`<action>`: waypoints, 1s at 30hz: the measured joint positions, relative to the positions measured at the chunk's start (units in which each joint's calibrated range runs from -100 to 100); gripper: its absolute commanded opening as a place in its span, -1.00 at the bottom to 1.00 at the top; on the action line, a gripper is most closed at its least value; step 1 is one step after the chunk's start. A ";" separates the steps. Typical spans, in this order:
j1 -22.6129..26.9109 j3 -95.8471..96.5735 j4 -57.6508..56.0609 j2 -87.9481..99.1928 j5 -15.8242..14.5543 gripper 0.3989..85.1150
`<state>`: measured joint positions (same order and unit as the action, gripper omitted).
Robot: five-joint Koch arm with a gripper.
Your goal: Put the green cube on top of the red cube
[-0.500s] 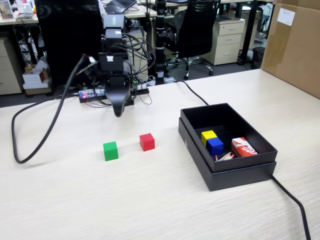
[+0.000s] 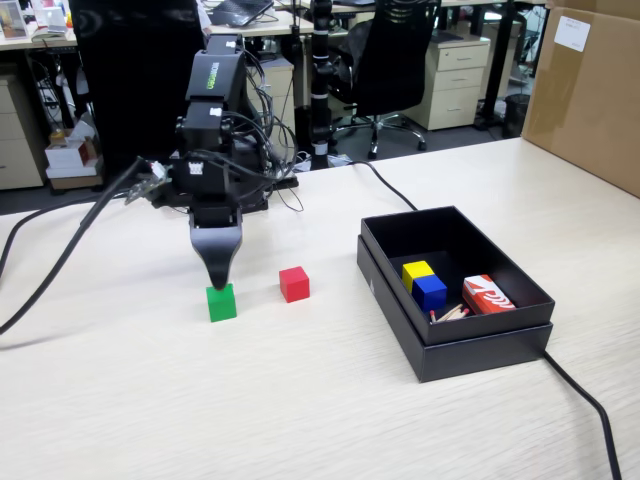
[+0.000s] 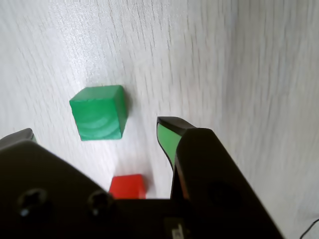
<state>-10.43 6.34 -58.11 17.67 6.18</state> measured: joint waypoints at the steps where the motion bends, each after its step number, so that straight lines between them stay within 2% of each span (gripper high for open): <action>1: 0.00 -1.10 0.00 -2.33 0.10 0.12; 10: -0.05 -6.30 0.15 -13.85 0.15 0.10; 16: -0.05 -8.31 0.15 -16.96 0.83 -0.09; 27: -0.39 -8.67 0.31 -17.48 1.76 -0.93; 30: -0.68 -8.67 0.31 -17.48 1.76 -0.93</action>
<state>-11.11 -2.33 -57.80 0.19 7.94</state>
